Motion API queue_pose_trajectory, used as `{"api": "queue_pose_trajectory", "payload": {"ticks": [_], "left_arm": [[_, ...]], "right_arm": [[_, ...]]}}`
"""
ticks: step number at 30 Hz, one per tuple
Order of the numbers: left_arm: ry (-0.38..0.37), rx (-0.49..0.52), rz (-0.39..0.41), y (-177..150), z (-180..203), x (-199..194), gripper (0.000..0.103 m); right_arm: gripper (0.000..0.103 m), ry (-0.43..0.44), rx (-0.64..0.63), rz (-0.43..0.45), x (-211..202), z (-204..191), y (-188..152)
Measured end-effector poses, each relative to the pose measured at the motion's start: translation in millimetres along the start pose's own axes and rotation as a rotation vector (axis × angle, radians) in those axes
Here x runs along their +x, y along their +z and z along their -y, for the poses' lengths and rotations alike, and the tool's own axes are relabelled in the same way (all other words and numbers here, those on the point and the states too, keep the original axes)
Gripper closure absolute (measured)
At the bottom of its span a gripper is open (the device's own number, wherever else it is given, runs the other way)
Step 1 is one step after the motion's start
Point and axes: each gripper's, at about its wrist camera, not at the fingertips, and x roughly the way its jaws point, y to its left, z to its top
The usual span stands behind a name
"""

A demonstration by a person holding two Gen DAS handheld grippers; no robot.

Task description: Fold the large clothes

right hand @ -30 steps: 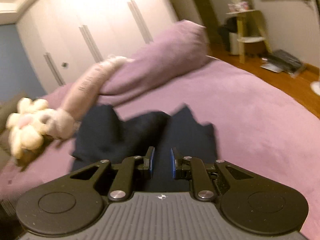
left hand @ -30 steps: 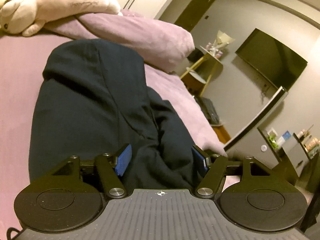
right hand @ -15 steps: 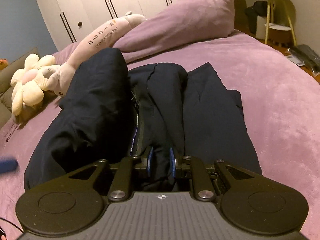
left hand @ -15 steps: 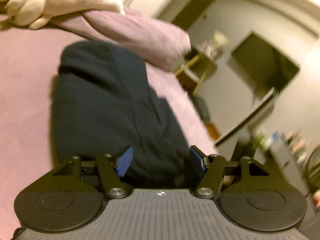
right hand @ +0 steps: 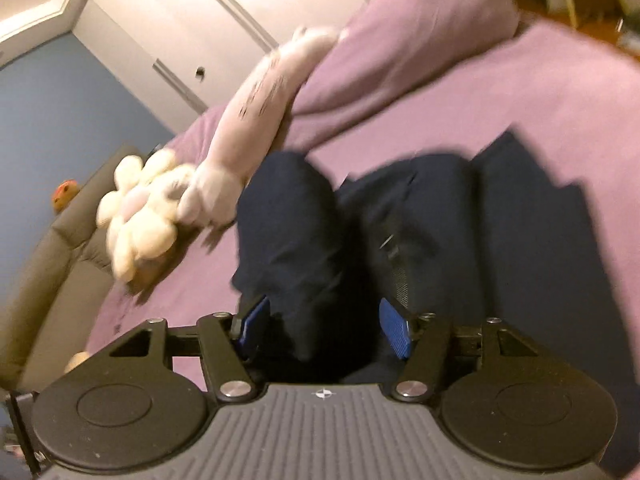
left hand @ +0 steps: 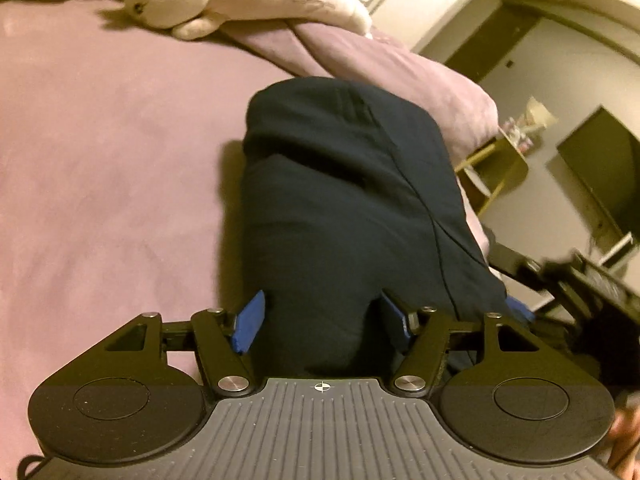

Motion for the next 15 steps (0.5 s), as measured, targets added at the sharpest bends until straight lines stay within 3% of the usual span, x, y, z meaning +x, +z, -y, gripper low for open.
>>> {"api": "queue_pose_trajectory", "payload": {"ticks": [2, 3, 4, 7, 11, 15], "left_arm": [[-0.008, 0.001, -0.011, 0.2, -1.0, 1.3, 0.031], [-0.011, 0.005, -0.013, 0.0, -1.9, 0.1, 0.031], [-0.012, 0.011, -0.014, -0.7, -1.3, -1.2, 0.031], [-0.012, 0.006, -0.014, 5.1, -1.6, -2.3, 0.034], [-0.008, -0.016, 0.063, 13.2, -5.0, -16.7, 0.034], [-0.007, -0.021, -0.019, 15.7, -6.0, 8.3, 0.036]], "right_arm": [[0.042, 0.013, 0.013, -0.026, 16.9, -2.0, -0.9], [0.051, -0.014, -0.007, -0.025, 23.3, -5.2, -1.8], [0.068, -0.043, -0.04, -0.022, 28.3, -9.1, -3.2], [0.078, -0.113, -0.153, 0.009, 26.3, -22.9, -14.6], [0.081, -0.196, -0.205, 0.065, 7.3, -21.1, -24.9], [0.08, -0.225, -0.13, 0.064, 2.8, 8.5, -35.1]]}}
